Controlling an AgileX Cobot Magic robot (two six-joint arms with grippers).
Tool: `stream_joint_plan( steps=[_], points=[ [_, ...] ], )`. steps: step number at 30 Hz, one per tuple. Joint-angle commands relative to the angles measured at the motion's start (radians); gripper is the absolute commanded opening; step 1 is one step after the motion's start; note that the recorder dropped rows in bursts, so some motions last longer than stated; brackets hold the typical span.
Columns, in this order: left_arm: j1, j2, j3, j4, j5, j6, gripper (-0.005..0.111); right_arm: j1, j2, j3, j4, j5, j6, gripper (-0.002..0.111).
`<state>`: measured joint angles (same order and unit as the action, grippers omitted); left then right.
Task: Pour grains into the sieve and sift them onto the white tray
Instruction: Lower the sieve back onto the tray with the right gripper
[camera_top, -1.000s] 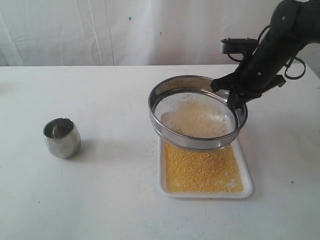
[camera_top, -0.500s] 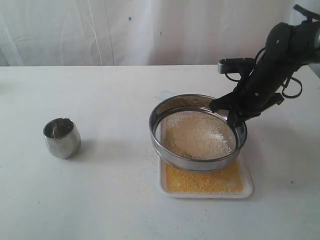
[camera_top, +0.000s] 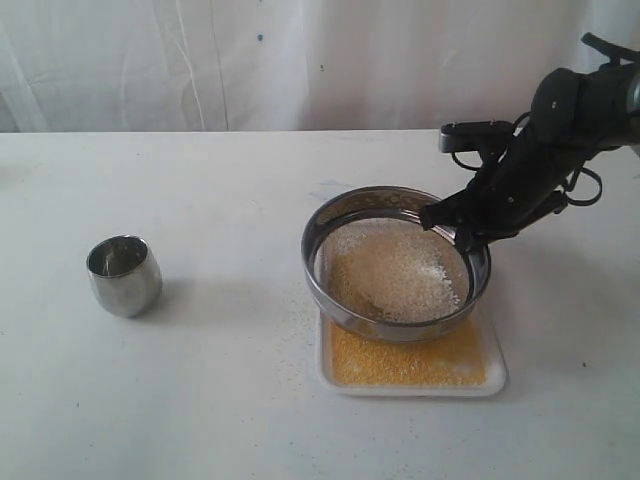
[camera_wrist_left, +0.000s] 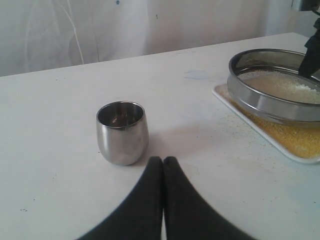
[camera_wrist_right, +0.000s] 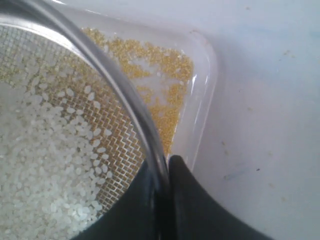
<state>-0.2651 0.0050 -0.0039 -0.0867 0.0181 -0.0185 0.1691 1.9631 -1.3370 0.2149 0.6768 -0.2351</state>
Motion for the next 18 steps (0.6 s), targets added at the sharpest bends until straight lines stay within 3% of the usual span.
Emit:
stream_joint_plan(
  steps=[1, 18],
  points=[
    [-0.003, -0.005, 0.004, -0.002, -0.003, -0.005, 0.000, 0.000, -0.006, 0.000, -0.049, 0.014, 0.029, 0.000],
    [-0.003, -0.005, 0.004, -0.002, -0.003, -0.005, 0.000, 0.000, 0.023, 0.000, -0.059, 0.016, 0.058, 0.000]
  ],
)
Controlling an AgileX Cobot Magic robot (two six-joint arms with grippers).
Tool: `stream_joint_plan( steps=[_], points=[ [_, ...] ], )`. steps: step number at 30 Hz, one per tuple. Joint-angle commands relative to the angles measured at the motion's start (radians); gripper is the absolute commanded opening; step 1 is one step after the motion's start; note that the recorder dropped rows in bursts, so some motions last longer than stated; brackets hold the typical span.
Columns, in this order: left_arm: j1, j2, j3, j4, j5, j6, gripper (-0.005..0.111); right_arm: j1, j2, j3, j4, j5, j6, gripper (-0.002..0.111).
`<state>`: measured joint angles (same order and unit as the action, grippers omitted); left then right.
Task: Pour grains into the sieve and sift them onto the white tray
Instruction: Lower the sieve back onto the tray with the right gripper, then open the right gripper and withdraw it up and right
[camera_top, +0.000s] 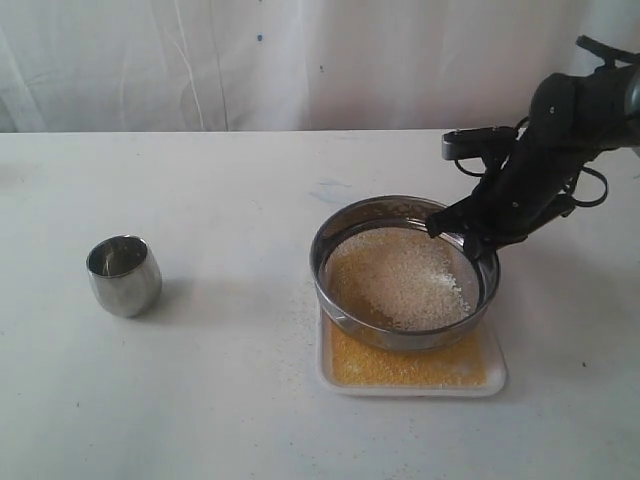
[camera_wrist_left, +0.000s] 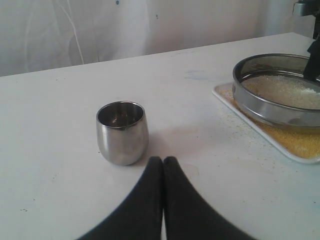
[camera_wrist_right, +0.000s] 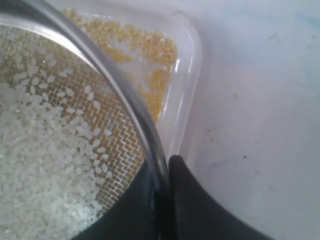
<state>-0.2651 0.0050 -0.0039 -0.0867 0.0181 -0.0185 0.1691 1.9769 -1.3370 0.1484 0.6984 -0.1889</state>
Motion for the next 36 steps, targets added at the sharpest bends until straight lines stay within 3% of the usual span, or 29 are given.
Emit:
stream_joint_plan(
  steps=[1, 8, 11, 18, 21, 25, 27, 30, 32, 36],
  points=[
    [-0.003, -0.005, 0.004, -0.002, -0.003, -0.005, 0.000, 0.000, 0.013, 0.000, 0.007, -0.005, 0.012, 0.000],
    [-0.003, -0.005, 0.004, -0.002, -0.003, -0.005, 0.000, 0.000, 0.016, 0.000, 0.007, 0.000, 0.010, 0.000],
    [-0.003, -0.005, 0.004, -0.002, -0.003, -0.005, 0.000, 0.000, 0.016, 0.000, 0.007, 0.016, 0.000, 0.007],
    [-0.003, -0.005, 0.004, -0.002, -0.003, -0.005, 0.000, 0.000, 0.014, 0.000, 0.009, 0.033, -0.009, 0.051],
    [-0.003, -0.005, 0.004, -0.002, -0.003, -0.005, 0.000, 0.000, -0.031, 0.000, 0.011, 0.033, -0.012, 0.061],
    [-0.003, -0.005, 0.004, -0.002, -0.003, -0.005, 0.000, 0.000, -0.198, 0.005, 0.011, 0.019, -0.020, 0.058],
    [-0.003, -0.005, 0.004, -0.002, -0.003, -0.005, 0.000, 0.000, -0.311, 0.057, 0.065, -0.019, -0.044, 0.047],
    [-0.003, -0.005, 0.004, -0.002, -0.003, -0.005, 0.000, 0.002, -0.559, 0.244, 0.168, -0.138, -0.097, 0.015],
    [-0.003, -0.005, 0.004, -0.002, -0.003, -0.005, 0.000, 0.002, -0.731, 0.361, 0.200, -0.198, -0.099, 0.000],
    [-0.003, -0.005, 0.004, -0.002, -0.003, -0.005, 0.000, 0.002, -1.112, 0.542, 0.218, -0.214, -0.102, 0.000]
  ],
)
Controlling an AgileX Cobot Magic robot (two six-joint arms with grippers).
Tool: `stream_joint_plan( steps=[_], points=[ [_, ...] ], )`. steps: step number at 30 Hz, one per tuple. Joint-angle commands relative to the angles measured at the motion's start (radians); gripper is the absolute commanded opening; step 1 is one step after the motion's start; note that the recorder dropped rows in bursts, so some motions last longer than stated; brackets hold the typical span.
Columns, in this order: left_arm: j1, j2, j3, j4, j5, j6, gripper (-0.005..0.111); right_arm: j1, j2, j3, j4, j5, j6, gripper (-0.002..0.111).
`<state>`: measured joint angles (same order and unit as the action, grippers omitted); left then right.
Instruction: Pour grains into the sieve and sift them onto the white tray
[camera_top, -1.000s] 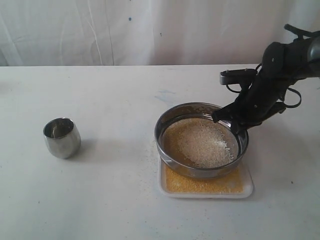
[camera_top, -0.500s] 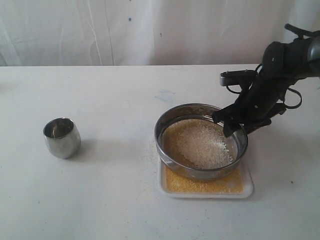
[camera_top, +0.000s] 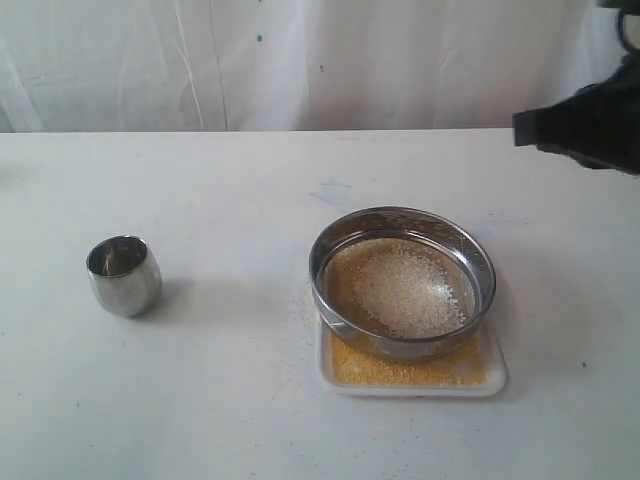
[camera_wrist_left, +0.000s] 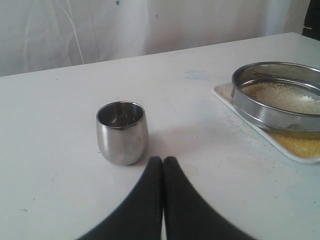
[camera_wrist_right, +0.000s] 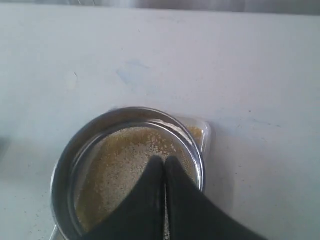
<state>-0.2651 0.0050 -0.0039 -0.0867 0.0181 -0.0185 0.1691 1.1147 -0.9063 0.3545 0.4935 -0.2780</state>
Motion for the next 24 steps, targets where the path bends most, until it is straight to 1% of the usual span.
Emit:
stream_joint_plan(
  steps=[1, 3, 4, 5, 8, 10, 13, 19, 24],
  points=[
    [-0.003, -0.005, 0.004, -0.002, -0.003, -0.005, 0.000, 0.002, -0.338, 0.142, 0.012, 0.012, -0.013, 0.000],
    [-0.003, -0.005, 0.004, -0.002, -0.003, -0.005, 0.000, 0.002, -0.448, 0.173, 0.012, 0.056, -0.013, 0.000],
    [-0.003, -0.005, 0.004, -0.002, -0.003, -0.005, 0.000, 0.002, -0.550, 0.203, 0.012, 0.108, -0.013, 0.000],
    [-0.003, -0.005, 0.004, -0.002, -0.003, -0.005, 0.000, 0.002, -0.603, 0.218, 0.014, 0.130, -0.013, 0.000],
    [-0.003, -0.005, 0.004, -0.002, -0.003, -0.005, 0.000, 0.002, -0.781, 0.269, 0.012, 0.158, 0.017, 0.000],
    [-0.003, -0.005, 0.004, -0.002, -0.003, -0.005, 0.000, 0.002, -0.856, 0.300, 0.012, 0.173, 0.022, 0.000],
    [-0.003, -0.005, 0.004, -0.002, -0.003, -0.005, 0.000, 0.002, -0.906, 0.336, 0.012, 0.231, 0.024, 0.000],
    [-0.003, -0.005, 0.004, -0.002, -0.003, -0.005, 0.000, 0.002, -0.910, 0.339, 0.008, 0.213, 0.066, 0.000],
    [-0.003, -0.005, 0.004, -0.002, -0.003, -0.005, 0.000, 0.002, -0.910, 0.339, -0.008, 0.201, 0.057, 0.000]
  ],
)
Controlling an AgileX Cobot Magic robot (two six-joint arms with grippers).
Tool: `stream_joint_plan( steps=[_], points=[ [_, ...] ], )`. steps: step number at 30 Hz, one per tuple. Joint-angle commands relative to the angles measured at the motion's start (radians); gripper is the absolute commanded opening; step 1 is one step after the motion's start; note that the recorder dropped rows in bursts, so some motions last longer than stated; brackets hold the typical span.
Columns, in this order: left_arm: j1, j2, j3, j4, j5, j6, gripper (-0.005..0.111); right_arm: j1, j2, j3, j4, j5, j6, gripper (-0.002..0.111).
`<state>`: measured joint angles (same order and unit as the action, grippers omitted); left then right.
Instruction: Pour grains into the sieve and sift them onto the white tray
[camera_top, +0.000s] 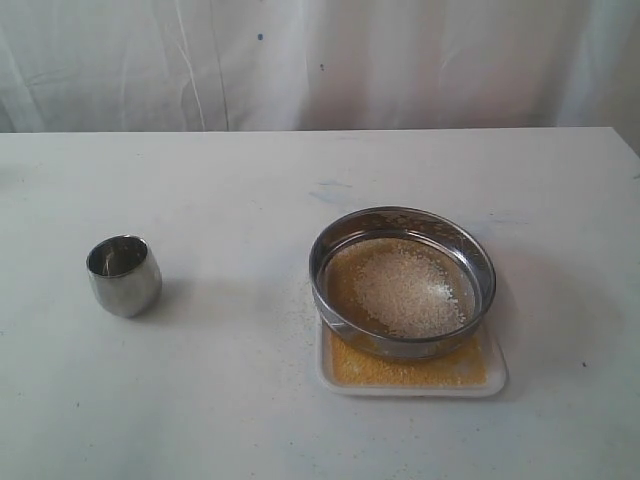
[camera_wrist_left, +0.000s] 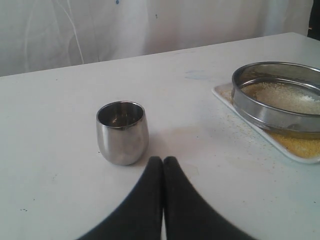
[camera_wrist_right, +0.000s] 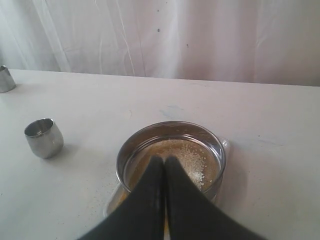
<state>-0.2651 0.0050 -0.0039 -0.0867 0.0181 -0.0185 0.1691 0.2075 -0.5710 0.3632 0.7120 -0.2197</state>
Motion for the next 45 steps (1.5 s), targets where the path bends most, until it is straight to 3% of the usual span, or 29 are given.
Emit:
stream_joint_plan(
  steps=[1, 8, 14, 22, 45],
  points=[
    [-0.003, -0.005, 0.004, -0.002, -0.003, -0.005, 0.000, 0.002, -0.003, 0.008, -0.017, -0.024, -0.002, 0.000],
    [-0.003, -0.005, 0.004, -0.002, -0.003, -0.005, 0.000, -0.002, -0.127, 0.209, -0.148, -0.214, 0.072, 0.000],
    [-0.003, -0.005, 0.004, -0.002, -0.001, -0.005, 0.000, -0.004, -0.207, 0.387, -0.303, -0.258, 0.145, 0.000],
    [-0.003, -0.005, 0.004, -0.002, -0.001, -0.003, 0.000, -0.006, -0.207, 0.531, -0.315, -0.420, 0.145, 0.000],
    [-0.003, -0.005, 0.004, -0.002, -0.001, -0.003, 0.000, -0.006, -0.207, 0.571, -0.317, -0.450, 0.145, 0.000]
  ],
)
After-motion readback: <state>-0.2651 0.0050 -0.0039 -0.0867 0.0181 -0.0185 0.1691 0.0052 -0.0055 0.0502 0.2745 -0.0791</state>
